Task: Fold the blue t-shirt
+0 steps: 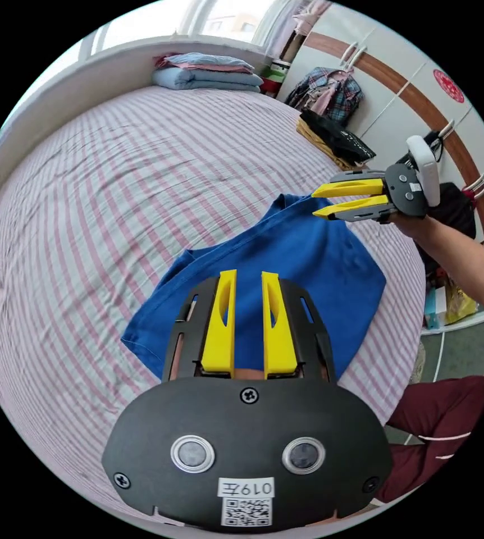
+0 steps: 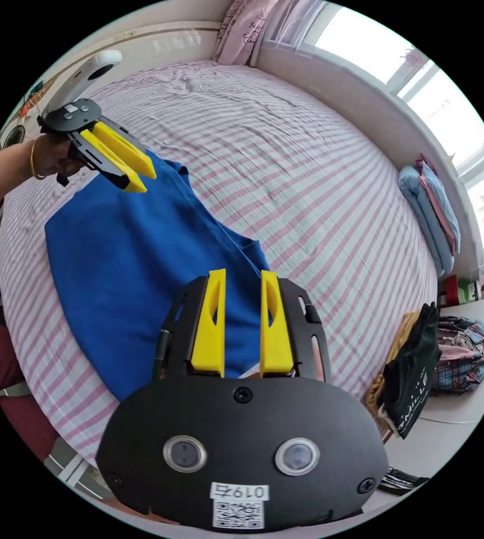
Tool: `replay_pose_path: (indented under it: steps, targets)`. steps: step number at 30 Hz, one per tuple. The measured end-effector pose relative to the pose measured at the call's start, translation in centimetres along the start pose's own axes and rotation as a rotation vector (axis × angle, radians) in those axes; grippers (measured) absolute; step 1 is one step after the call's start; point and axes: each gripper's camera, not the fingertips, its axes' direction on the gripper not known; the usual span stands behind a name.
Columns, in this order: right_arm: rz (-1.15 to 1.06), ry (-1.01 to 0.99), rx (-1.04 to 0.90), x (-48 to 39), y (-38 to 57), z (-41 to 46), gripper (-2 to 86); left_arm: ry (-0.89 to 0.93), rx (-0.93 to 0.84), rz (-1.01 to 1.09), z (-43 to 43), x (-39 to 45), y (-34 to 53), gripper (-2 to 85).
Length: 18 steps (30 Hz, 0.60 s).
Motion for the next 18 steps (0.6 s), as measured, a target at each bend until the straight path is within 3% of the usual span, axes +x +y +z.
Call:
replay_pose_path:
  steps: [6,13,18]
  targets:
    - [-0.112,-0.067,-0.073,3.2,-1.9,-2.7,9.4,-0.026,-0.101,0.226,-1.1,1.1,-4.9,9.9]
    - [-0.237,-0.131,-0.171,4.9,-4.0,-5.1,8.2,-0.034,-0.166,0.313,-1.5,2.8,-8.4,8.8]
    - [-0.266,-0.162,-0.173,5.4,-4.4,-7.2,0.9,-0.028,-0.205,0.368,-1.4,5.2,-9.9,7.5]
